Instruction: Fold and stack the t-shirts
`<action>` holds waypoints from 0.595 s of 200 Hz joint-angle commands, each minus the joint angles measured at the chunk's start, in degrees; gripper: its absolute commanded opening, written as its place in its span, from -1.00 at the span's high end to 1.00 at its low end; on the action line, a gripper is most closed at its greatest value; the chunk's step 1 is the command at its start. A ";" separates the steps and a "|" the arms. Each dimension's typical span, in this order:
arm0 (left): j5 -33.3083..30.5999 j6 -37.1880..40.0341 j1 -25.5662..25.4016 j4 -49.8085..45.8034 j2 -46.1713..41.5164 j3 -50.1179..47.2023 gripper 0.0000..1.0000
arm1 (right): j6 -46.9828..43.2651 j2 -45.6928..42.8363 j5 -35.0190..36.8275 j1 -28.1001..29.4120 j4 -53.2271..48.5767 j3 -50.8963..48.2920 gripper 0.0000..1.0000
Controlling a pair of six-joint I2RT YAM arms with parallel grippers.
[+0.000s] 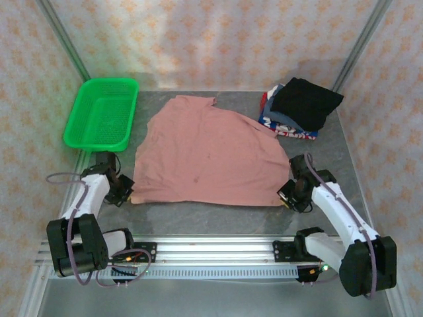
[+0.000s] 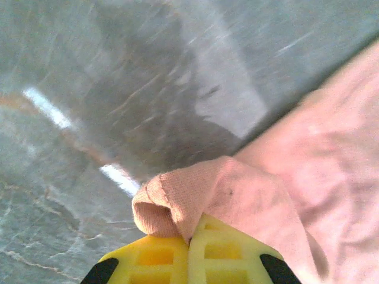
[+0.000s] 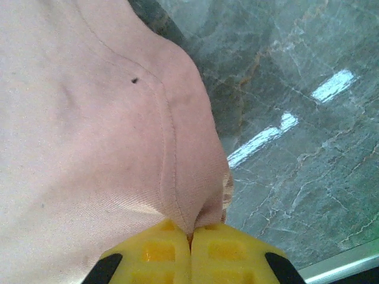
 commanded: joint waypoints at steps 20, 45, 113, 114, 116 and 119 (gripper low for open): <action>0.58 4.17 -2.56 1.25 3.70 11.29 1.00 | -0.93 4.07 4.31 0.20 -2.75 5.03 1.00; 0.95 4.02 -4.92 2.65 8.80 18.31 1.00 | -2.37 7.04 4.52 -0.19 -1.18 7.11 1.00; -0.75 9.68 -8.27 1.15 28.38 38.77 1.00 | -12.86 21.47 5.52 -5.14 -1.12 18.50 1.00; -0.78 9.79 -8.31 1.06 28.65 39.10 1.00 | -12.93 21.57 5.60 -5.14 -1.12 18.64 1.00; -0.86 9.98 -8.40 0.90 29.11 39.48 1.00 | -13.20 21.87 5.72 -5.21 -1.11 18.96 1.00; -0.95 10.33 -8.55 0.67 29.83 40.60 1.00 | -13.56 22.59 5.83 -5.35 -1.11 19.37 1.00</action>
